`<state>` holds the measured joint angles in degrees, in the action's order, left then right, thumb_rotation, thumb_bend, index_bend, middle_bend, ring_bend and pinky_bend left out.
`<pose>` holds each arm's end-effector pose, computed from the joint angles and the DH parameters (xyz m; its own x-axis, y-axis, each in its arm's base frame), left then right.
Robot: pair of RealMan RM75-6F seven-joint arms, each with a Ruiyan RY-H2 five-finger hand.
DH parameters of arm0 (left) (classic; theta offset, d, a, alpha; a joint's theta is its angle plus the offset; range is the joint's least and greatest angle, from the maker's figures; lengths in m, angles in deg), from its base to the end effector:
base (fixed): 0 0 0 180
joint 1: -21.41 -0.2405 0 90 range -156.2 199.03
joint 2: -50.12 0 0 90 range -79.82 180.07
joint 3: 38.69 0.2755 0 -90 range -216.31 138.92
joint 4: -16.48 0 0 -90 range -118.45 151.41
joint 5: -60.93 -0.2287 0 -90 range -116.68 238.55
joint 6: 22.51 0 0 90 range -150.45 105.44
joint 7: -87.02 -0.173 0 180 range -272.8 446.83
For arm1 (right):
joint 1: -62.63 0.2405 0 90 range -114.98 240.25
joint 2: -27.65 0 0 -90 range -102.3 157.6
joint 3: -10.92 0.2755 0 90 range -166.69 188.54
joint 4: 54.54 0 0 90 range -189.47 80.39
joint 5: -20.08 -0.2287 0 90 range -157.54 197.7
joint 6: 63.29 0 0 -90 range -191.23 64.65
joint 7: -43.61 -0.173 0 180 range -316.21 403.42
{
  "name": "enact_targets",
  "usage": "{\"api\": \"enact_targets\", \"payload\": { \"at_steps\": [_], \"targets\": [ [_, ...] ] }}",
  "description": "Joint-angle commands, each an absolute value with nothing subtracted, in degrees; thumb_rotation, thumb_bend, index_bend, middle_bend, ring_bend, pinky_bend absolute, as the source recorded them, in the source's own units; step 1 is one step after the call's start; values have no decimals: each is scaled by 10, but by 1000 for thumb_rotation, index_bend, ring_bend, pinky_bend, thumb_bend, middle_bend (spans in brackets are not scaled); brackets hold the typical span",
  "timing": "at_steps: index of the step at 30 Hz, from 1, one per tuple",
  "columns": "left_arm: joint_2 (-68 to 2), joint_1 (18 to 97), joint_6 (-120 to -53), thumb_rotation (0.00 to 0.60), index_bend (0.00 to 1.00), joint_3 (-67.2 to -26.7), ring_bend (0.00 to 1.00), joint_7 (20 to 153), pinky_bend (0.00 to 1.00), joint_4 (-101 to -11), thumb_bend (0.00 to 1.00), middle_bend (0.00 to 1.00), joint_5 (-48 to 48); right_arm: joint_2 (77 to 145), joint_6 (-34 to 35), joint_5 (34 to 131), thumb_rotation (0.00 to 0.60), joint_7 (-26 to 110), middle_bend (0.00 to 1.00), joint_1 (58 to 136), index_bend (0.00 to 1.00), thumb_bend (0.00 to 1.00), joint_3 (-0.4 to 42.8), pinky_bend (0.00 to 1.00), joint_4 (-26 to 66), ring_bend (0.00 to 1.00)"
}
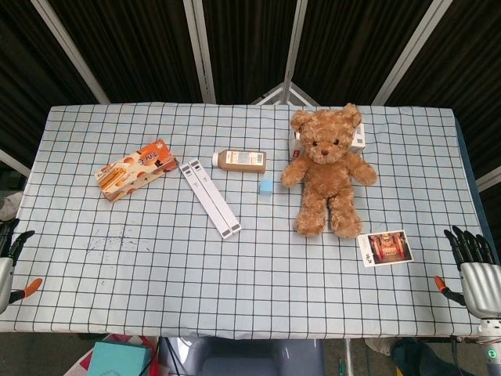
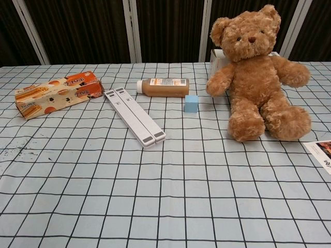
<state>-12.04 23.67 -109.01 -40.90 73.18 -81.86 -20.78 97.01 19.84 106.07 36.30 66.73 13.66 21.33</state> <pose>-0.3364 0.1934 0.1579 0.5417 0.0335 0.8399 0.8347 0.0963 -0.5422 -0.3928 -0.2112 0.1475 0.4552 -0.0296 0.8899 -0.8896 0.0266 0.4560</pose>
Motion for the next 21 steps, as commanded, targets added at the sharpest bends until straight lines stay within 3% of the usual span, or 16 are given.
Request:
{"api": "enact_targets", "payload": {
  "at_steps": [1,21],
  "targets": [
    [-120,238,-1088,600,162,-411,0,731,30,-817,243,0,-205,969,198,1059,600,362,52,667,0,286,137,0,214,0],
    [-126,242,-1083,600,162,-408,0,717,30,-823,243,0,-209,967,192,1029,600,315,52,658,0,287,149,0,222,0]
  ]
}}
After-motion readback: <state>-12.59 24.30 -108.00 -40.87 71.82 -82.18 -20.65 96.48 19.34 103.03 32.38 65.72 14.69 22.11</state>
